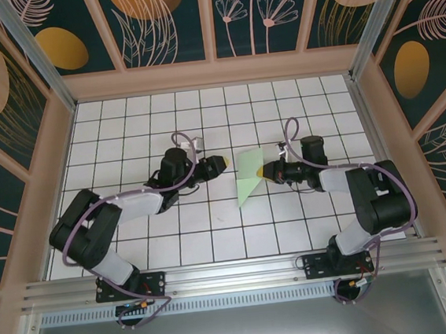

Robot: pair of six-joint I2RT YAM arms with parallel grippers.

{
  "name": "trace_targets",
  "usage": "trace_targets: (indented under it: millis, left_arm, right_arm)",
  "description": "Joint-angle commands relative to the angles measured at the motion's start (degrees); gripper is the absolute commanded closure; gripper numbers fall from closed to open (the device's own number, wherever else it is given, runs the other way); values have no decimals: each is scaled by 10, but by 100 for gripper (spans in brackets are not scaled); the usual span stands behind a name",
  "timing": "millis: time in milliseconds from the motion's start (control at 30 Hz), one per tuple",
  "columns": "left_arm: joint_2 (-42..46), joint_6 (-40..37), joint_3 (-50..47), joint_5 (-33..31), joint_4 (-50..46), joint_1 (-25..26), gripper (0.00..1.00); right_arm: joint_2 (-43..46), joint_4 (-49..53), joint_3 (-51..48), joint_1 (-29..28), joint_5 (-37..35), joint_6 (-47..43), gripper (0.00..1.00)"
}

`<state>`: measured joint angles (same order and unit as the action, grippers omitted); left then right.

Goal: Fold a paper plane with a square sheet of paper (fold left side to right side)
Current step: Place the paper at the center of the table, then fold the wing for the fifth time at the center of the table.

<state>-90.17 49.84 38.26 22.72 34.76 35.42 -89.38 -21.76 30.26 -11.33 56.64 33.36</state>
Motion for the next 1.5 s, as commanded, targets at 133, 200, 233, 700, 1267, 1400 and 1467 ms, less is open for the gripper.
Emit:
trace_targets:
  millis: [133, 200, 233, 700, 1267, 1400, 1467]
  left_arm:
    - [38, -48, 18, -14, -109, 43, 63]
    - [15, -34, 26, -3, -93, 66, 66]
    - [4, -27, 29, -1, -85, 74, 67]
    - [-147, 8, 79, 12, -35, 98, 76]
    - [-218, 17, 79, -11, -21, 98, 79]
    - [-218, 21, 69, -13, -11, 98, 81]
    - [-218, 21, 69, -12, -11, 97, 82]
  right_arm:
    - [-33, 109, 45, 1, -38, -4, 98]
    - [-40, 119, 51, 2, -44, -8, 98]
    - [-44, 123, 54, 1, -45, -10, 98]
    - [-57, 129, 56, 0, -51, -13, 96]
    - [-30, 143, 52, 1, -43, -19, 71]
    - [-10, 164, 48, 10, -60, -27, 65]
    - [6, 189, 44, 24, -84, -34, 62]
